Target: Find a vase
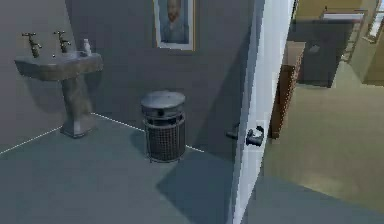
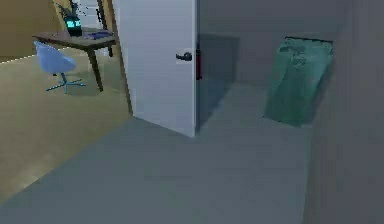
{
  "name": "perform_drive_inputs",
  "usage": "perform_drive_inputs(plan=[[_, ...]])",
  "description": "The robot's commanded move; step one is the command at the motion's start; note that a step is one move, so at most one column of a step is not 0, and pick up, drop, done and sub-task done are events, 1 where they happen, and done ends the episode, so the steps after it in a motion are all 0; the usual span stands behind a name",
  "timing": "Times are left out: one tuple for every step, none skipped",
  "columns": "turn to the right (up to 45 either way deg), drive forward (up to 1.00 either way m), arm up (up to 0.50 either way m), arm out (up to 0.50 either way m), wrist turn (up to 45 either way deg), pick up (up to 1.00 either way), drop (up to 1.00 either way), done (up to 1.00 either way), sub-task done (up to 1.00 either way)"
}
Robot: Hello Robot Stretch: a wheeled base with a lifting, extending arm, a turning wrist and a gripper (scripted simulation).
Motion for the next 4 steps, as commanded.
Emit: perform_drive_inputs(plan=[[45.0,0.00,0.00,0.00,0.0,0.00,0.00,0.00,0.00],[12.0,0.00,0.00,0.00,0.0,0.00,0.00,0.00,0.00],[0.0,0.55,0.00,0.00,0.0,0.00,0.00,0.00,0.00],[-21.0,0.00,0.00,0.00,0.0,0.00,0.00,0.00,0.00]])
